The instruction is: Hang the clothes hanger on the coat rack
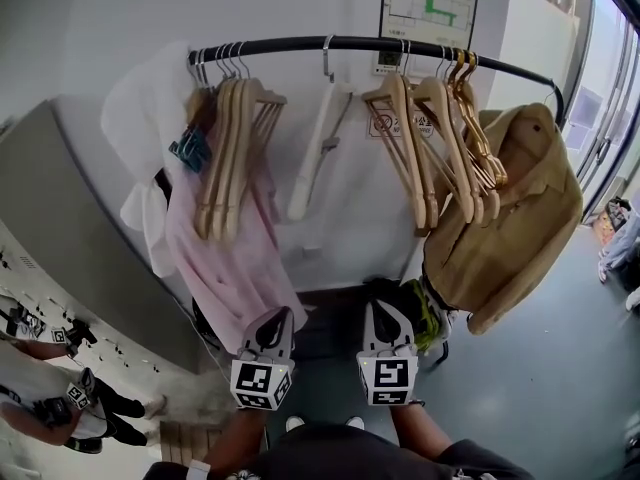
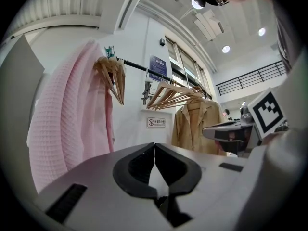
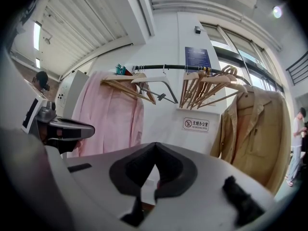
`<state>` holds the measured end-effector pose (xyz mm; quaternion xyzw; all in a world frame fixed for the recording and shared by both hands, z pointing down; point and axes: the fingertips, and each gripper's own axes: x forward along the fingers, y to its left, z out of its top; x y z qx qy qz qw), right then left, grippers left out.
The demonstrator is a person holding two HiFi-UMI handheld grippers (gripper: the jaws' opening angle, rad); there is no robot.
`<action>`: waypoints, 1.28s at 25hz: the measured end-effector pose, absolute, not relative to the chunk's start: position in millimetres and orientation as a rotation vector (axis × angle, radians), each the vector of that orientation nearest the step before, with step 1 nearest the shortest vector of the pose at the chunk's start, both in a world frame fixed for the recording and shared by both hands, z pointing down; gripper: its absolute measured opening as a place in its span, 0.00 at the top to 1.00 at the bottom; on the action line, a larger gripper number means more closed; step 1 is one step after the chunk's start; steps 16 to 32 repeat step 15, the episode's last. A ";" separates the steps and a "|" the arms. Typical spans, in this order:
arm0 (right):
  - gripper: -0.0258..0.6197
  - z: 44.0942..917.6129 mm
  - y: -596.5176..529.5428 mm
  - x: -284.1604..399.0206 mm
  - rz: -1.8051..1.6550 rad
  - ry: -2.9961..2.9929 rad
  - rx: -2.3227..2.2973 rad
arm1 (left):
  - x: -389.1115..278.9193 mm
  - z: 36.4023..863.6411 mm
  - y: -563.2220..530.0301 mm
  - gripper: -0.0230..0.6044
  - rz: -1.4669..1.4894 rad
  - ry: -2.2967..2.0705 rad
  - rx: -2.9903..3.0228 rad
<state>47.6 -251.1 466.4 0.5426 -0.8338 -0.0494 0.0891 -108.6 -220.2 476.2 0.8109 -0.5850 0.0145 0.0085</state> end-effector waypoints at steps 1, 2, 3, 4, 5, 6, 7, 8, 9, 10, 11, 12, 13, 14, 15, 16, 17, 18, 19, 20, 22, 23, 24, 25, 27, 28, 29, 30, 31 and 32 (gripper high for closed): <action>0.94 466.1 -251.0 47.9 -0.144 -2.480 1.614 | -107.3 476.1 -220.3 0.95 0.044 -1.822 2.536; 0.94 466.2 -250.7 48.6 -0.142 -2.477 1.616 | -105.9 476.3 -220.0 0.95 0.044 -1.817 2.539; 0.94 466.3 -250.5 49.3 -0.142 -2.475 1.619 | -104.8 476.4 -219.8 0.95 0.043 -1.813 2.540; 0.94 465.8 -250.6 49.7 -0.145 -2.473 1.624 | -104.2 476.1 -219.9 0.95 0.041 -1.811 2.542; 0.94 464.4 -251.3 50.0 -0.153 -2.472 1.630 | -103.7 475.4 -220.8 0.95 0.038 -1.808 2.545; 0.94 462.7 -252.4 50.5 -0.162 -2.471 1.638 | -103.1 474.3 -222.3 0.95 0.035 -1.805 2.550; 0.94 461.3 -253.4 50.8 -0.171 -2.470 1.645 | -102.6 473.4 -223.8 0.95 0.034 -1.803 2.556; 0.94 460.6 -253.8 50.4 -0.174 -2.469 1.649 | -102.6 473.0 -224.7 0.95 0.033 -1.801 2.559; 0.94 460.7 -253.9 49.5 -0.174 -2.470 1.650 | -103.2 473.4 -225.1 0.95 0.032 -1.799 2.559; 0.94 460.6 -254.0 48.5 -0.173 -2.472 1.649 | -104.2 474.2 -225.3 0.95 0.028 -1.797 2.556; 0.94 460.2 -254.4 47.9 -0.174 -2.475 1.650 | -105.2 474.9 -225.9 0.95 0.022 -1.794 2.552; 0.94 459.7 -255.2 47.5 -0.173 -2.479 1.650 | -106.1 475.2 -227.0 0.95 0.013 -1.791 2.547; 0.94 459.6 -256.1 47.2 -0.170 -2.481 1.649 | -107.3 475.2 -228.4 0.95 0.003 -1.786 2.542; 0.94 459.8 -257.2 46.9 -0.165 -2.483 1.647 | -108.5 475.2 -229.8 0.95 -0.009 -1.782 2.535; 0.94 460.1 -258.2 46.6 -0.159 -2.484 1.645 | -109.8 475.1 -231.2 0.95 -0.021 -1.777 2.529; 0.94 460.1 -258.2 46.6 -0.159 -2.484 1.645 | -109.8 475.1 -231.2 0.95 -0.021 -1.777 2.529; 0.94 460.1 -258.2 46.6 -0.159 -2.484 1.645 | -109.8 475.1 -231.2 0.95 -0.021 -1.777 2.529; 0.94 460.1 -258.2 46.6 -0.159 -2.484 1.645 | -109.8 475.1 -231.2 0.95 -0.021 -1.777 2.529; 0.94 460.1 -258.2 46.6 -0.159 -2.484 1.645 | -109.8 475.1 -231.2 0.95 -0.021 -1.777 2.529; 0.94 460.1 -258.2 46.6 -0.159 -2.484 1.645 | -109.8 475.1 -231.2 0.95 -0.021 -1.777 2.529; 0.94 460.1 -258.2 46.6 -0.159 -2.484 1.645 | -109.8 475.1 -231.2 0.95 -0.021 -1.777 2.529; 0.94 460.1 -258.2 46.6 -0.159 -2.484 1.645 | -109.8 475.1 -231.2 0.95 -0.021 -1.777 2.529; 0.94 460.1 -258.2 46.6 -0.159 -2.484 1.645 | -109.8 475.1 -231.2 0.95 -0.021 -1.777 2.529; 0.94 460.1 -258.2 46.6 -0.159 -2.484 1.645 | -109.8 475.1 -231.2 0.95 -0.021 -1.777 2.529; 0.94 460.1 -258.2 46.6 -0.159 -2.484 1.645 | -109.8 475.1 -231.2 0.95 -0.021 -1.777 2.529; 0.94 460.1 -258.2 46.6 -0.159 -2.484 1.645 | -109.8 475.1 -231.2 0.95 -0.021 -1.777 2.529; 0.94 460.1 -258.2 46.6 -0.159 -2.484 1.645 | -109.8 475.1 -231.2 0.95 -0.021 -1.777 2.529; 0.94 460.1 -258.2 46.6 -0.159 -2.484 1.645 | -109.8 475.1 -231.2 0.95 -0.021 -1.777 2.529; 0.94 460.1 -258.2 46.6 -0.159 -2.484 1.645 | -109.8 475.1 -231.2 0.95 -0.021 -1.777 2.529; 0.94 460.1 -258.2 46.6 -0.159 -2.484 1.645 | -109.8 475.1 -231.2 0.95 -0.021 -1.777 2.529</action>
